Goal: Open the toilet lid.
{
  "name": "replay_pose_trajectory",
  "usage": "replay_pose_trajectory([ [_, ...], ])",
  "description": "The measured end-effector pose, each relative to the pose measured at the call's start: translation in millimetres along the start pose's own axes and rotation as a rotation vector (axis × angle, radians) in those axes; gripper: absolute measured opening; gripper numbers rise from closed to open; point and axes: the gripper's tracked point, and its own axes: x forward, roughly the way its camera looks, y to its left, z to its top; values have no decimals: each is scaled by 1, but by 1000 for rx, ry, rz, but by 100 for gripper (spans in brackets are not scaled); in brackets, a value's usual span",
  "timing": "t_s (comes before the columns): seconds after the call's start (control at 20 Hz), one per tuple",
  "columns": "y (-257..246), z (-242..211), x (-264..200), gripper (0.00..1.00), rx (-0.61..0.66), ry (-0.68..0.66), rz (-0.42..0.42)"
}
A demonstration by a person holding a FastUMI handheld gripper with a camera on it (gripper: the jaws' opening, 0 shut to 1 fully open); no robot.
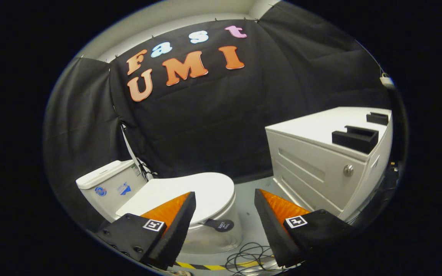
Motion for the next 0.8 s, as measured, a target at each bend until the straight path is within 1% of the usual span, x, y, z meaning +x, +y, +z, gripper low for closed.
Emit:
replay_pose_trajectory([
  [0.05,-4,-5,2,98,48,26,11],
  [0.25,-30,-26,15,97,186,106,-29],
  [0.35,-33,-42,22,97,268,154,-21],
  [0.4,-35,-54,27,97,320,197,-25],
  [0.5,-39,-84,26,97,466,300,-19],
  [0.55,-57,-98,37,97,454,314,-52],
  [0.6,-65,-110,36,97,445,335,-40],
  [0.7,-54,-129,29,97,451,386,-6],
  [0.75,-36,-128,32,97,445,403,2],
  [0.8,-33,-128,36,97,451,411,5],
])
